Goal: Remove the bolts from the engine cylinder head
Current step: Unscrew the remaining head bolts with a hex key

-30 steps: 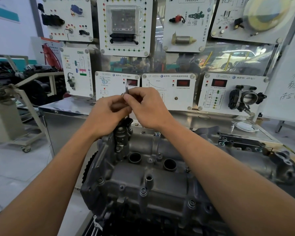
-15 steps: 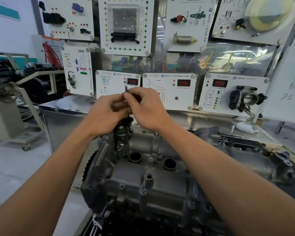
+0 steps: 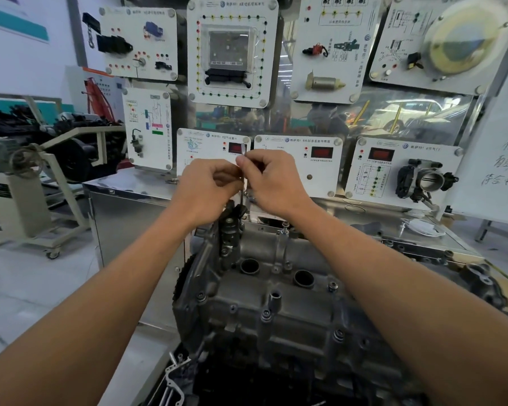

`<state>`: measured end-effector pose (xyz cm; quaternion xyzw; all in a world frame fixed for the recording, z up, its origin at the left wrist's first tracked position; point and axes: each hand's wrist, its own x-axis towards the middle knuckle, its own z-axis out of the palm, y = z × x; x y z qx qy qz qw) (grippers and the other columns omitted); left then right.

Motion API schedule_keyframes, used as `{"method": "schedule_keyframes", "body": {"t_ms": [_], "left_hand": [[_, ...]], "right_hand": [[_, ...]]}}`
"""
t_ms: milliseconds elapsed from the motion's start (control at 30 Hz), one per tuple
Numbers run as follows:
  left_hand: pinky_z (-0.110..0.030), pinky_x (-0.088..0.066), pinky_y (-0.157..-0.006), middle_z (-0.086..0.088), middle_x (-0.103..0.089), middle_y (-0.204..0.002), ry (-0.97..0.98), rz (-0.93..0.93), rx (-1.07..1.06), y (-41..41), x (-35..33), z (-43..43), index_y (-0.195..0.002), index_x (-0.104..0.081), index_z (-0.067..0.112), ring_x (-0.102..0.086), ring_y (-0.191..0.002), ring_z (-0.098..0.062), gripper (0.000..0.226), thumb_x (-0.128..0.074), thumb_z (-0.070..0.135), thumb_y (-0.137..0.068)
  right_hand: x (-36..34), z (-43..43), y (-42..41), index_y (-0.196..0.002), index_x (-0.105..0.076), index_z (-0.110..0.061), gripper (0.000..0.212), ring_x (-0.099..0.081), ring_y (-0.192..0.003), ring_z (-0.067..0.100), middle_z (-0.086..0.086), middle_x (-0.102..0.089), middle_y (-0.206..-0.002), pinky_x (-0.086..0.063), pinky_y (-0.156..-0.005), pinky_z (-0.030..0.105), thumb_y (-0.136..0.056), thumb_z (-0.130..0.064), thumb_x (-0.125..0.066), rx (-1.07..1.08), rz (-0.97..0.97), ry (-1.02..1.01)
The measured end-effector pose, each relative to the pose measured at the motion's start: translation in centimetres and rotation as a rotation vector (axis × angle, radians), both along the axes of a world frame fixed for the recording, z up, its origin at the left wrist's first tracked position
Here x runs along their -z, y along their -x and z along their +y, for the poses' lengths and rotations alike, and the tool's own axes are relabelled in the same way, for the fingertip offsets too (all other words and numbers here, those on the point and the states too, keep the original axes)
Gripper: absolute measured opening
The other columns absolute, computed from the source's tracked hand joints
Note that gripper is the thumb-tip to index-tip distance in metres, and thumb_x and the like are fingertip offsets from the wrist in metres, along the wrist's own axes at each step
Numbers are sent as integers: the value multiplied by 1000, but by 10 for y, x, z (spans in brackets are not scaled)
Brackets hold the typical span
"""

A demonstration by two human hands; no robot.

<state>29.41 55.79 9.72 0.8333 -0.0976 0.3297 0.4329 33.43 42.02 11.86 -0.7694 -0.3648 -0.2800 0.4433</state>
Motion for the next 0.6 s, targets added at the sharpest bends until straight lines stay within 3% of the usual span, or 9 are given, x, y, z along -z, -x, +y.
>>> {"method": "schedule_keyframes", "body": {"t_ms": [67, 167, 233, 333, 400, 500, 600], "left_hand": [[-37, -56, -93, -5, -76, -100, -32, 95, 24, 1, -3, -3, -111, -73, 9, -72, -93, -17, 21, -69, 8, -90], [-40, -57, -88, -5, -76, -89, 0, 126, 55, 6, -6, -5, -101, -71, 9, -74, -82, -18, 10, -62, 8, -95], [-33, -59, -83, -3, -76, -87, 41, 100, 80, 12, -8, -2, -99, -71, 9, -74, -76, -12, 10, -61, 7, -96], [-18, -55, -79, 2, -76, -88, -36, 107, 104, 31, -9, 1, -100, -74, 11, -73, -81, -4, 11, -65, 12, -94], [-11, -52, -78, 7, -76, -89, -84, 114, 147, 50, -6, 3, -102, -74, 12, -71, -85, 0, 12, -66, 14, -93], [-13, -53, -81, 5, -78, -95, -78, 96, 308, 81, 6, 11, -104, -75, 12, -72, -92, -5, 15, -66, 13, -92], [-14, -52, -86, 9, -77, -101, -105, 105, 393, 106, 23, 17, -106, -76, 14, -71, -98, -4, 20, -66, 19, -90]], "right_hand": [[-15, 4, 2, -73, -63, 8, 36, -44, -60, 17, 14, -53, -60, -37, -60, 34, -99, -16, -57, 24, 13, -20], [-36, 9, 11, -69, -58, 3, 38, -40, -56, 14, 3, -47, -57, -35, -59, 32, -100, -18, -55, 32, -11, -34], [-42, 8, 23, -67, -55, 1, 38, -39, -54, 13, 2, -46, -55, -34, -57, 31, -100, -18, -55, 24, -66, -10], [-39, 2, 42, -74, -60, 10, 39, -47, -60, 29, 21, -56, -63, -39, -62, 39, -101, -17, -53, 11, -103, 48], [-32, -4, 56, -78, -64, 7, 36, -51, -59, 22, 12, -58, -61, -41, -58, 32, -101, -18, -53, -12, -100, 49], [-11, -12, 87, -74, -64, -4, 30, -49, -55, 5, -11, -52, -56, -36, -56, 15, -100, -16, -55, -109, -130, 115], [11, -15, 108, -77, -64, -3, 28, -51, -59, 12, 2, -59, -62, -39, -57, 22, -99, -16, -55, -180, -134, 245]]}}
